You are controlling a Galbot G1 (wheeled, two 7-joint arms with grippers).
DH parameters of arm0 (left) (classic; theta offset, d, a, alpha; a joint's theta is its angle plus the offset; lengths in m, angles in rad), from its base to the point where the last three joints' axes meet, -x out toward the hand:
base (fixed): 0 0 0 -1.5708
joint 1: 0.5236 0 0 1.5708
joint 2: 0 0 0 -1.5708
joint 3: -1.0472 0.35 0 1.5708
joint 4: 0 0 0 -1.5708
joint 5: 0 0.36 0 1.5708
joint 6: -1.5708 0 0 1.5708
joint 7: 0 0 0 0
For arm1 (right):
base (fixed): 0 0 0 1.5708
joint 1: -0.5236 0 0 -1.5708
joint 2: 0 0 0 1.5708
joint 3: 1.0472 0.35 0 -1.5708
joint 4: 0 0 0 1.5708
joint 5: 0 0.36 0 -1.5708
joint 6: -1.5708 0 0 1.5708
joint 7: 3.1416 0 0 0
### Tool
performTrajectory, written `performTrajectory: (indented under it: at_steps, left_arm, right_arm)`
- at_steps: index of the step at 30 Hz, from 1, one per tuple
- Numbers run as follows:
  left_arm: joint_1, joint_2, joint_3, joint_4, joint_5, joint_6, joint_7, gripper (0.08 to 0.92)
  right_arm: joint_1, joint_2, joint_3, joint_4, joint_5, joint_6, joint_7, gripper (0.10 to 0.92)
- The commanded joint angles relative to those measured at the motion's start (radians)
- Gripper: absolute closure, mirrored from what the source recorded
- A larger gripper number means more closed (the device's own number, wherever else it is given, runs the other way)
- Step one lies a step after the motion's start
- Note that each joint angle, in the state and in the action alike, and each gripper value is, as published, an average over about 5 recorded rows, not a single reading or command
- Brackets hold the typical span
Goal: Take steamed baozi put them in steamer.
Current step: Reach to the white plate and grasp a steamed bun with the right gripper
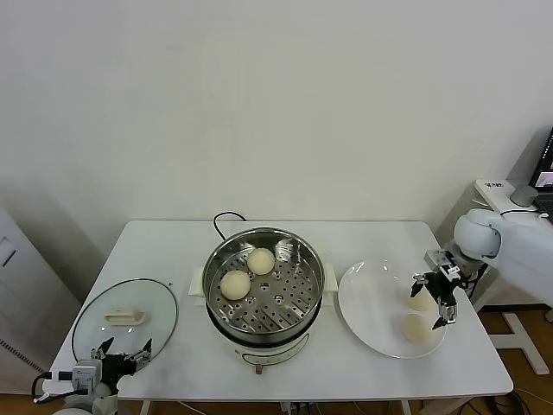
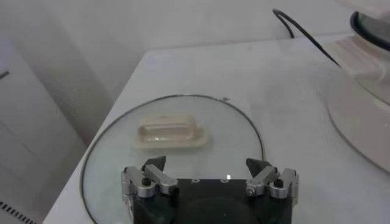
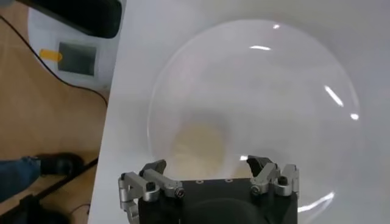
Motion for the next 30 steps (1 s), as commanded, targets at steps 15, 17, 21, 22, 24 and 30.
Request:
performTrajectory:
  at_steps: [15, 17, 21, 22, 24, 30]
  left_arm:
    - [0.000, -0.007, 0.004, 0.000, 0.014, 0.004, 0.000, 0.177]
    - [0.000, -0.007, 0.004, 0.000, 0.015, 0.005, 0.000, 0.177]
    - [0.000, -0.006, 0.004, 0.000, 0.016, 0.005, 0.000, 0.177]
    - [0.000, -0.007, 0.004, -0.001, 0.016, 0.005, 0.000, 0.177]
    - [0.000, -0.008, 0.004, -0.002, 0.017, 0.006, 0.000, 0.177]
    - [0.002, -0.007, 0.003, -0.003, 0.019, 0.006, 0.000, 0.177]
  right_arm:
    - [-0.199, 0.028, 0.164, -0.046, -0.095, 0.013, 0.030, 0.284]
    - [-0.205, 0.028, 0.172, -0.046, -0.096, 0.009, 0.033, 0.325]
    - [-0.207, 0.031, 0.179, -0.045, -0.098, 0.006, 0.037, 0.423]
    - [-0.207, 0.032, 0.178, -0.044, -0.098, 0.005, 0.037, 0.454]
    - [-0.207, 0.034, 0.178, -0.042, -0.099, 0.005, 0.036, 0.494]
    - [-0.188, 0.035, 0.174, -0.031, -0.092, 0.001, 0.029, 0.545]
